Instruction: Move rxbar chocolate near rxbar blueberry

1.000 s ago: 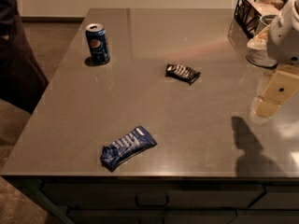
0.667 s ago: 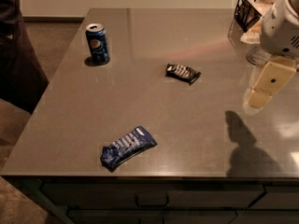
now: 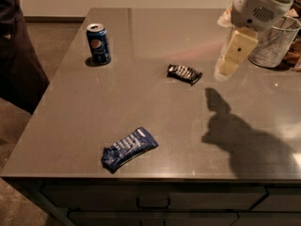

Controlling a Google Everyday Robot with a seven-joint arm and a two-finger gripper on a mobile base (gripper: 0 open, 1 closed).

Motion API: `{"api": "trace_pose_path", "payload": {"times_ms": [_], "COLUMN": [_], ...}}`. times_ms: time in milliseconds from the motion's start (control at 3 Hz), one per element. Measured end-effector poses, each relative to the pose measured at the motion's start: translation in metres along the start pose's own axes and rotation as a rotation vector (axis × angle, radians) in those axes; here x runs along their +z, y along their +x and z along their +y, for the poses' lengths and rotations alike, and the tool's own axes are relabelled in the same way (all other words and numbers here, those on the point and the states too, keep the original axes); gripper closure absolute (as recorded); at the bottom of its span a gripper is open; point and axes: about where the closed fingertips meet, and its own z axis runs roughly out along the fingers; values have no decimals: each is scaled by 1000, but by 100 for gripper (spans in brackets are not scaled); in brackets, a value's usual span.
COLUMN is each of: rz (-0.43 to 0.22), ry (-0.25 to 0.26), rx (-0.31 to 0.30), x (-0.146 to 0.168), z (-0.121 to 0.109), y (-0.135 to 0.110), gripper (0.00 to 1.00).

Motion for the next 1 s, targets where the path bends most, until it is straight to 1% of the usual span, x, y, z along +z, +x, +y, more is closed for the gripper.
{"api": "trace_pose_path", "payload": {"times_ms": [333,667,1000], "rz": [-55,-88,-106], "ry": [-32,-75,-100], "rx": [20,54,87], "x": [26,56,86], "z": [-33,-54,-69], "y": [-25,-42,-51], "gripper": [0,0,0]}}
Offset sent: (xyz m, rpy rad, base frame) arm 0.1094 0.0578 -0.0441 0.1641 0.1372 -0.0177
